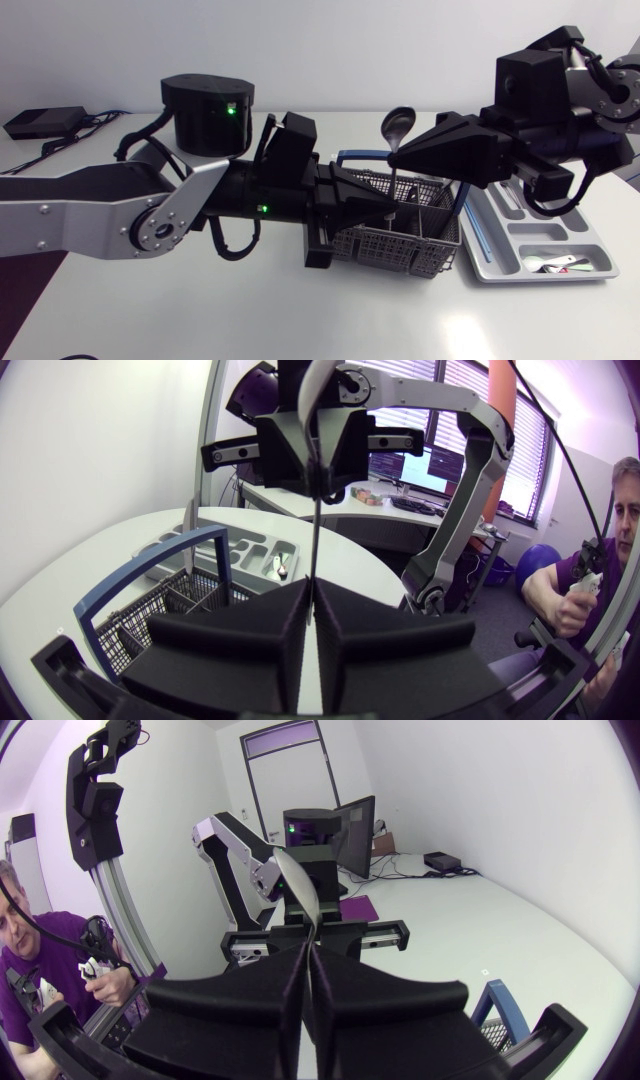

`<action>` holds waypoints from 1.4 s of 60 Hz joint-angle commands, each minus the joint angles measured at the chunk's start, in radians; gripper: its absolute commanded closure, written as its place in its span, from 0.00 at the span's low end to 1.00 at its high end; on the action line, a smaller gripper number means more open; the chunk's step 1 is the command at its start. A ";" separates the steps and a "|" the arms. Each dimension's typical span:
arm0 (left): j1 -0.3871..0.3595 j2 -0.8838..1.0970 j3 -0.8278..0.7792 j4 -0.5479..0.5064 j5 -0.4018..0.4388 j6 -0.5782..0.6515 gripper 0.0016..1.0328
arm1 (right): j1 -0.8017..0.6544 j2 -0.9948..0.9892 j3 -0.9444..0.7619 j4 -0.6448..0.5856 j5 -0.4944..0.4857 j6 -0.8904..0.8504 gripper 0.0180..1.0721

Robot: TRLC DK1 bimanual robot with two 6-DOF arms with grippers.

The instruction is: Sort the cutlery from the basket into the organizer compartments.

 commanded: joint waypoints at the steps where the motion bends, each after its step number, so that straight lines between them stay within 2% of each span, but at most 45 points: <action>1: 0.001 0.015 0.030 -0.001 0.013 -0.027 0.97 | -0.004 0.010 -0.007 0.010 -0.019 0.008 0.92; 5: -0.001 0.011 0.030 -0.004 0.013 -0.025 0.97 | -0.007 0.010 -0.007 0.008 -0.018 0.009 0.91; 7: -0.002 0.006 0.030 -0.007 0.013 -0.025 0.97 | -0.010 0.010 -0.007 0.008 -0.018 0.009 0.84; 14: -0.001 -0.009 0.033 -0.033 -0.011 -0.007 0.98 | -0.032 0.010 -0.001 0.010 -0.015 0.019 0.40; 18: 0.002 -0.026 0.033 -0.055 -0.042 0.021 0.98 | -0.050 0.002 0.006 0.010 -0.007 0.022 0.06; 19: 0.002 -0.032 0.031 -0.061 -0.051 0.028 0.98 | -0.053 0.000 0.007 0.010 -0.006 0.022 0.03; 31: 0.010 -0.069 0.028 -0.096 -0.211 0.087 0.98 | -0.078 -0.032 0.009 0.028 0.077 0.035 0.04; 35: -0.002 -0.072 0.030 -0.096 -0.295 0.110 0.98 | -0.067 -0.038 -0.004 0.103 0.145 0.108 0.04; 37: -0.018 -0.072 0.030 -0.096 -0.349 0.119 0.98 | -0.050 -0.055 -0.033 0.214 0.189 0.209 0.04; 39: -0.032 -0.072 0.031 -0.096 -0.390 0.130 0.98 | -0.023 -0.082 -0.080 0.392 0.264 0.361 0.04; 40: -0.039 -0.072 0.033 -0.096 -0.412 0.133 0.98 | -0.004 -0.104 -0.114 0.505 0.314 0.453 0.04; 41: -0.049 -0.069 0.036 -0.096 -0.450 0.137 0.98 | 0.025 -0.129 -0.162 0.676 0.376 0.592 0.04; 42: -0.050 -0.068 0.037 -0.095 -0.461 0.137 0.98 | 0.036 -0.141 -0.183 0.745 0.399 0.640 0.04; 43: -0.053 -0.065 0.040 -0.096 -0.475 0.137 0.98 | 0.034 -0.148 -0.191 0.763 0.415 0.654 0.04; 49: -0.061 -0.060 0.047 -0.084 -0.538 0.139 0.98 | 0.125 -0.152 -0.188 0.751 0.570 0.647 0.04; 65: -0.052 -0.072 0.028 -0.027 -0.660 0.136 0.98 | 0.243 -0.121 -0.195 0.788 0.815 0.670 0.04; 84: -0.006 -0.062 0.014 0.008 -0.676 0.096 0.98 | 0.255 -0.101 -0.208 0.878 0.875 0.729 0.05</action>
